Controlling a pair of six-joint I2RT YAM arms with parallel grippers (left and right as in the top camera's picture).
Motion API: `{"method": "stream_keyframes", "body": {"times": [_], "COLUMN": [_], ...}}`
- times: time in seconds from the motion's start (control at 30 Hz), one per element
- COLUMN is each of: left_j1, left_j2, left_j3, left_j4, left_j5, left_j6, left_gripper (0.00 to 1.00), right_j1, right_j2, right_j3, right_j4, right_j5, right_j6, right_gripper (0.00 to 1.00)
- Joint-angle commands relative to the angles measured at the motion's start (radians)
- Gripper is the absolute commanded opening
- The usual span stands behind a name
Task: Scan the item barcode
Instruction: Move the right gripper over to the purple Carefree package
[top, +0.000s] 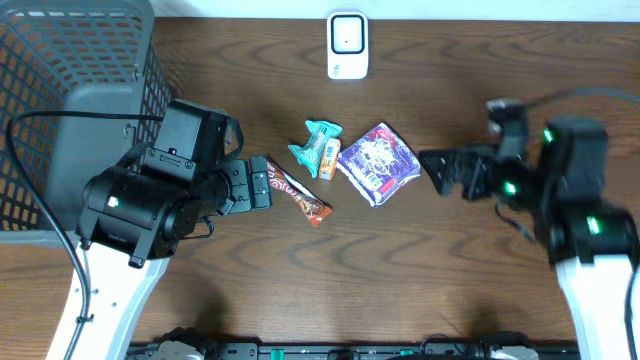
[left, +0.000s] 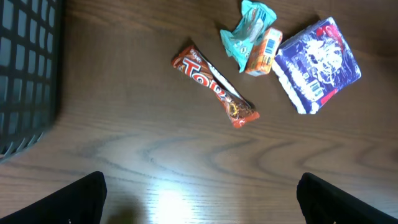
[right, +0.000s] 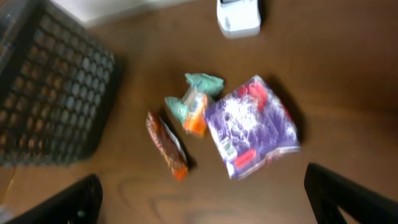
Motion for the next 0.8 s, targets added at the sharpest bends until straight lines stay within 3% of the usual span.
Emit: {"method": "stream_keyframes", "body": {"times": [0.0, 0.1, 0.3, 0.77], "left_j1": [0.002, 0.002, 0.002, 0.002], "left_j2": [-0.003, -0.003, -0.003, -0.003], "left_j3": [0.009, 0.009, 0.009, 0.009], "left_j4": [-0.004, -0.004, -0.004, -0.004], "left_j5": [-0.009, -0.009, -0.009, -0.009], "left_j6": [0.010, 0.010, 0.010, 0.010], "left_gripper": [0.98, 0.98, 0.98, 0.98], "right_j1": [0.002, 0.002, -0.017, -0.023], "right_j2": [0.108, 0.203, 0.377, 0.730], "right_j3": [0.036, 0.036, 0.036, 0.036], "right_j4": [0.000, 0.034, 0.072, 0.207], "right_j5": [-0.145, -0.104, 0.105, -0.050], "right_j6": [-0.042, -0.041, 0.135, 0.168], "right_gripper": [0.99, 0.99, 0.99, 0.96]}}
